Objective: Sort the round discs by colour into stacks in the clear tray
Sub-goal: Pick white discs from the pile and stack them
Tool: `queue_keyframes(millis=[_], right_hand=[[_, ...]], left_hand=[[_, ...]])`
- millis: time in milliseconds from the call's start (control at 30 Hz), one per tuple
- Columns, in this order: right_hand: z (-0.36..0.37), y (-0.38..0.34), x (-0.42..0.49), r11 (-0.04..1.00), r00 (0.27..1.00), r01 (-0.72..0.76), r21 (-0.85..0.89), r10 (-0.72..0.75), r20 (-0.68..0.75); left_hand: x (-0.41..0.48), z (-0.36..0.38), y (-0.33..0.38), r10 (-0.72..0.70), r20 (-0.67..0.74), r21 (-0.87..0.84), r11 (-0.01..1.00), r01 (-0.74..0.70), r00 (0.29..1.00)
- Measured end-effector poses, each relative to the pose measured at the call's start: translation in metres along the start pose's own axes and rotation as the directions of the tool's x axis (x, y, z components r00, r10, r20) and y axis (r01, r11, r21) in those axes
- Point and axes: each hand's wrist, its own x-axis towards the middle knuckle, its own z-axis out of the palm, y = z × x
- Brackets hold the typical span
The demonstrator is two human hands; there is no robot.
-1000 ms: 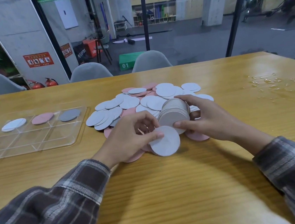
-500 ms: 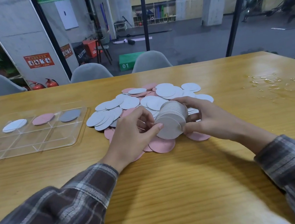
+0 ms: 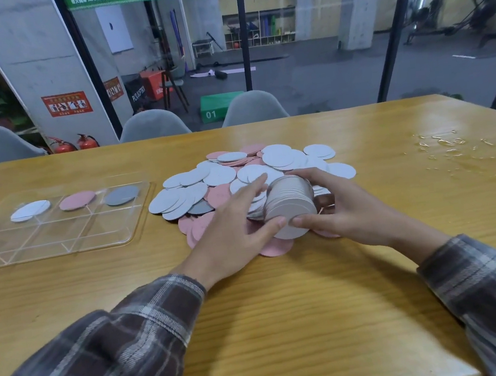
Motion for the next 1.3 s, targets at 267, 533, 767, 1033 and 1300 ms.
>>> queue_keyframes(millis=[267,533,767,1033,1300], right_hand=[[0.005,0.001,-0.036,0.952,0.998,-0.052,-0.303,0.060,0.018],[0.017,-0.007,-0.041,0.739,1.000,0.010,-0.674,-0.024,-0.012],[0.014,-0.006,-0.045,0.786,1.000,-0.013,-0.618,0.007,-0.012],[0.013,0.006,-0.041,0.854,0.998,-0.070,-0.516,0.056,-0.043],[0.018,0.005,-0.049,0.908,0.998,0.011,-0.420,-0.034,-0.047]], left_hand=[[-0.010,0.020,0.010,0.016,0.154,-0.006,1.000,-0.015,0.988],[-0.017,0.031,0.015,-0.003,0.163,0.164,0.986,-0.024,0.987],[-0.017,0.034,0.021,0.000,0.174,0.100,0.995,-0.018,0.985],[-0.019,0.034,0.022,0.001,0.146,0.129,0.991,-0.021,0.989],[-0.028,0.019,0.017,0.013,0.168,0.045,0.999,-0.021,0.986]])
